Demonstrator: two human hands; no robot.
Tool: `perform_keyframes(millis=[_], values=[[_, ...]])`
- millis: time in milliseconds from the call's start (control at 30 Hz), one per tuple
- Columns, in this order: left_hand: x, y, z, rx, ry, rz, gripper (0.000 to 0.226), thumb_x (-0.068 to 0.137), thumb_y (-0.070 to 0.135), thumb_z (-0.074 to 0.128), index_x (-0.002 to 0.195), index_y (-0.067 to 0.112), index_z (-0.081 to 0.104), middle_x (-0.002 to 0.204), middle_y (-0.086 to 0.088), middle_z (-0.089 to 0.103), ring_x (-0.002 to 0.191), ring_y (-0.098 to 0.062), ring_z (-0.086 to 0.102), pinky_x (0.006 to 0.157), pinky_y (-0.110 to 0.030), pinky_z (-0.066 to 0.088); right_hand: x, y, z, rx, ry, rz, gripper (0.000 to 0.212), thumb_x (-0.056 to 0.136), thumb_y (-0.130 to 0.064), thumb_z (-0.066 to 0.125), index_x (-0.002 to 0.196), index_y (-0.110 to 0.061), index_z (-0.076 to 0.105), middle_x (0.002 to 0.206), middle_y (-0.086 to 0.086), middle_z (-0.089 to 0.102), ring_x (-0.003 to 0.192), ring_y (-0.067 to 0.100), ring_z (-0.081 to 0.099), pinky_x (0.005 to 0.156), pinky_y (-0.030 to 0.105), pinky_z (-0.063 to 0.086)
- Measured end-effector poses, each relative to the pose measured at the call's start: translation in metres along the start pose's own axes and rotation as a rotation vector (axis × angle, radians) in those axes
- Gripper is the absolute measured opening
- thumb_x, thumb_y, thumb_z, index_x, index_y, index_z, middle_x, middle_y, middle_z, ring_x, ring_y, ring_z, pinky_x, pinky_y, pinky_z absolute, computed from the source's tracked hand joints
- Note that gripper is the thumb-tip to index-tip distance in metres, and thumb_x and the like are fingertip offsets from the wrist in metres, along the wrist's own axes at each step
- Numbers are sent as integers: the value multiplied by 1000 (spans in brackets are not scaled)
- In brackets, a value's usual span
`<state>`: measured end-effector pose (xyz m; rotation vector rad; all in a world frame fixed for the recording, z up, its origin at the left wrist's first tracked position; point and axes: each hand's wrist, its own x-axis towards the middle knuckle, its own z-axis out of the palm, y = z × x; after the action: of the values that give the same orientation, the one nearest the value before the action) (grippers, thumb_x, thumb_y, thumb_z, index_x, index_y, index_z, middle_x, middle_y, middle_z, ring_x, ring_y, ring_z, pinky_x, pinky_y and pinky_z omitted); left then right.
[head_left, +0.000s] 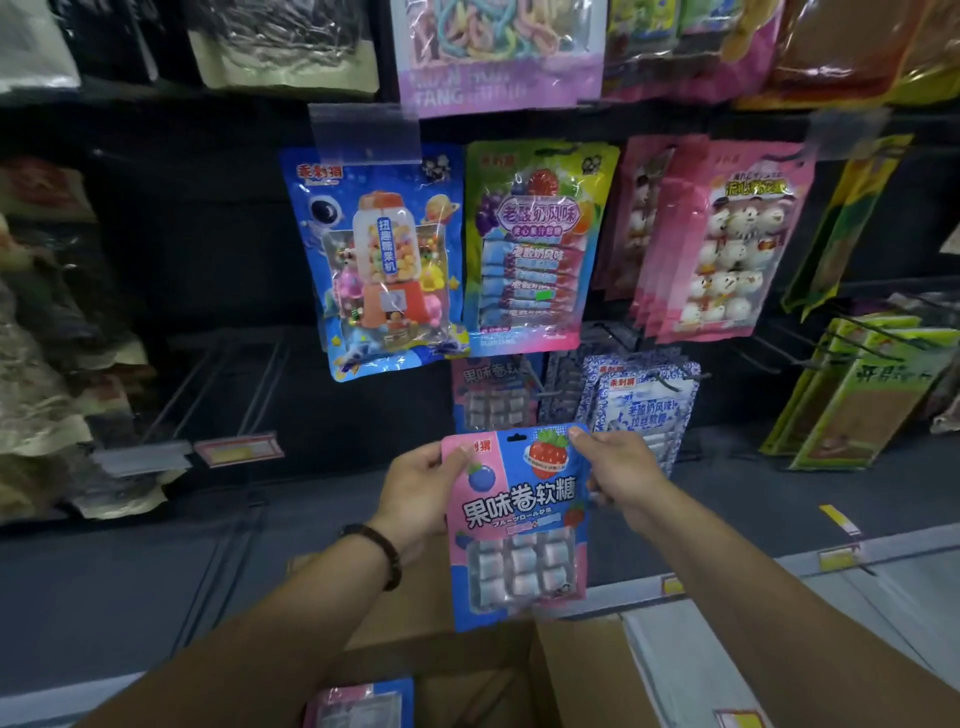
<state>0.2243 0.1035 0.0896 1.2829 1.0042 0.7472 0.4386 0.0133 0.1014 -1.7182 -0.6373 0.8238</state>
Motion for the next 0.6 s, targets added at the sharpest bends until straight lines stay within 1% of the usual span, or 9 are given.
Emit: perform_keyframes(millis=[100,200,267,333,400,467,500,533,600], values=[[28,-1,21,-6,27,10,18,104,31,66,105,20,80,94,-9,83,87,-32,81,81,-59,65,28,-2,-6,70,43,28,42,105,-30,64,68,-11,67,46,0,54,45,18,38,51,27,31],[53,0,32,25,89,43,16,103,30,68,97,23,82,93,-8,83,91,-34,80,74,-56,66,48,0,-6,96,81,-15,37,106,-31,64,76,-11,73,64,9,64,44,16,44,46,27,32],[67,0,36,46,114,58,17,101,32,69,93,24,82,94,-10,83,94,-40,79,71,-56,66,59,1,-4,109,107,-41,37,106,-31,63,77,-11,74,68,11,69,44,15,49,43,25,36],[80,-1,39,55,113,70,17,100,34,71,92,23,82,96,-13,82,99,-44,77,78,-67,62,69,-1,-4,111,143,-58,38,107,-30,62,75,-11,72,59,0,69,39,6,52,39,20,37],[88,-2,43,38,112,74,16,101,32,71,94,24,83,96,-13,82,98,-42,78,80,-68,61,78,1,-4,113,162,-45,40,107,-30,62,76,-5,72,47,-8,62,33,1,48,37,18,36],[97,-4,46,50,118,65,16,101,31,70,94,25,83,95,-10,83,94,-38,80,78,-64,64,86,3,-2,114,189,-23,46,106,-32,63,87,9,71,50,-3,58,38,9,47,43,24,36],[101,-6,47,56,125,59,16,101,31,70,95,25,83,94,-9,83,93,-36,80,77,-63,64,90,5,0,114,194,-18,47,106,-33,63,92,12,70,54,1,58,43,13,46,47,27,36],[105,-8,47,58,135,50,16,102,31,70,96,25,83,93,-8,83,91,-35,81,77,-61,65,93,6,3,121,197,-20,46,106,-33,64,93,10,71,59,4,60,47,15,47,49,29,38],[115,-9,46,68,161,42,15,101,31,70,95,27,83,92,-7,83,89,-33,81,77,-59,65,99,10,10,121,217,-19,39,104,-33,65,82,-2,72,67,8,67,54,20,53,56,34,46]])
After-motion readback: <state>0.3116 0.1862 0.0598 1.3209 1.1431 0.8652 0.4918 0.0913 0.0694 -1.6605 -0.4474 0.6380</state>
